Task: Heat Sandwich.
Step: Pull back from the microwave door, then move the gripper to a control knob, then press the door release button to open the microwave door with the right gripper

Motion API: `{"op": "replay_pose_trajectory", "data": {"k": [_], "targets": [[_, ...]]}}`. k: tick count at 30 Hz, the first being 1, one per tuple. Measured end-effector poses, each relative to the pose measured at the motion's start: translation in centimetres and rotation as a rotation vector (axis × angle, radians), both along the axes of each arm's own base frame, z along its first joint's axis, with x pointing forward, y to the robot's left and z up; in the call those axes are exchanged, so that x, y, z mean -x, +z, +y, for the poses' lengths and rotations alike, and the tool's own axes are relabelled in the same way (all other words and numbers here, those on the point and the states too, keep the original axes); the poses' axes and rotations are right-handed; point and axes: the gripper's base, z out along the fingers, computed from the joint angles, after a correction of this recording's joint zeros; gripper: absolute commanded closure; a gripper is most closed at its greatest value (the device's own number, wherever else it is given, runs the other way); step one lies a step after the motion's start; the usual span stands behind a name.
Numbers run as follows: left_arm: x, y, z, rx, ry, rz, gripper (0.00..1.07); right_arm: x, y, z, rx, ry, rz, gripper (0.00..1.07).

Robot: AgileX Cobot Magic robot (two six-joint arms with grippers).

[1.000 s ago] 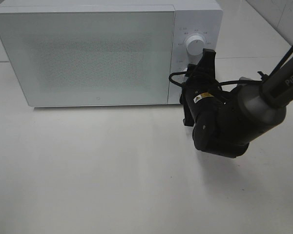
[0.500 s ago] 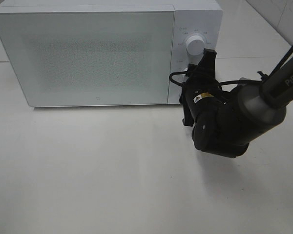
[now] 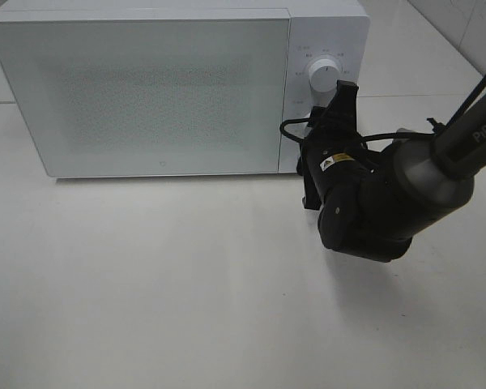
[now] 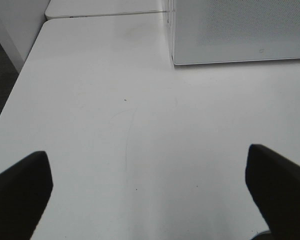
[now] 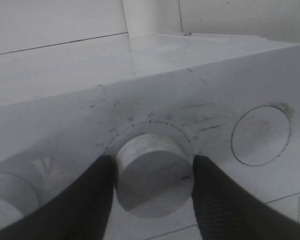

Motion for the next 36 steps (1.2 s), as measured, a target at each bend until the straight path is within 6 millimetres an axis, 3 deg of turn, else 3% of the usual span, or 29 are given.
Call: {"op": "replay_pose_trajectory", "data": {"k": [2,5,19,36], "targets": [[0.0,0.0,0.0,0.0,0.0,0.0,0.09,0.1,-0.1,0.1,0.016,0.008,0.008,0.32],[0.0,0.0,0.0,0.0,0.0,0.0,0.09,0.2,0.0,0.2,0.04,0.021,0.009,0.26],[0.0,0.0,0.0,0.0,0.0,0.0,0.09,2.2,1.5,-0.9,0.149,0.117,-0.002,0.31],[0.0,0.0,0.0,0.0,0.0,0.0,0.09,6.5,5.4,-0.4,0.607,0.585,0.043,0.31]]}}
